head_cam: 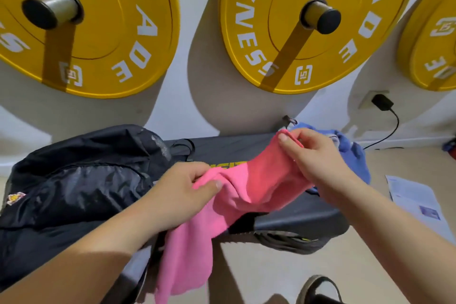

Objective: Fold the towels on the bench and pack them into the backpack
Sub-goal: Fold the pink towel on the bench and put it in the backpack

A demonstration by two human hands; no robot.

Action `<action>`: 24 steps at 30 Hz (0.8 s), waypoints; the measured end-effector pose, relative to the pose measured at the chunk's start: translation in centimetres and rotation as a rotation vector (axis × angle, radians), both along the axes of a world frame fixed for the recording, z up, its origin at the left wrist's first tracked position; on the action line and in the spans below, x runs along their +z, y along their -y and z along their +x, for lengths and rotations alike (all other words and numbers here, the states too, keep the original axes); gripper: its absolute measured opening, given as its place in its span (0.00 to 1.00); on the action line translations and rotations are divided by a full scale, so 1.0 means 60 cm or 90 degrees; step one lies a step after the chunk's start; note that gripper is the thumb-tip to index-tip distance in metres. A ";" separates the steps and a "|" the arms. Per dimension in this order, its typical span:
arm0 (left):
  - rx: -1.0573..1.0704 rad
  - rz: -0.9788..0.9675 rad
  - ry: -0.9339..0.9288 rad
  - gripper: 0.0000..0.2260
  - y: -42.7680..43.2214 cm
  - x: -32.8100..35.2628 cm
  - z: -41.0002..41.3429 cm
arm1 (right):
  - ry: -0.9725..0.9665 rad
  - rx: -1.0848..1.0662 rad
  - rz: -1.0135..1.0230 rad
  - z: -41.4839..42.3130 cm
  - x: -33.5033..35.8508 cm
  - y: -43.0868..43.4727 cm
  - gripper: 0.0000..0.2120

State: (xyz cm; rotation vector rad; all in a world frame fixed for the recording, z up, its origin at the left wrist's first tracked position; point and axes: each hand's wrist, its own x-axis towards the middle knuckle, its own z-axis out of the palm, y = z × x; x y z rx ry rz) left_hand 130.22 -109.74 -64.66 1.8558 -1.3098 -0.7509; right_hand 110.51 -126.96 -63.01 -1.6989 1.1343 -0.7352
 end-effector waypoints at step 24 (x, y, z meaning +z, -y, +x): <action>-0.105 0.236 -0.036 0.10 0.000 -0.017 0.051 | 0.044 -0.359 0.019 -0.006 -0.048 0.071 0.07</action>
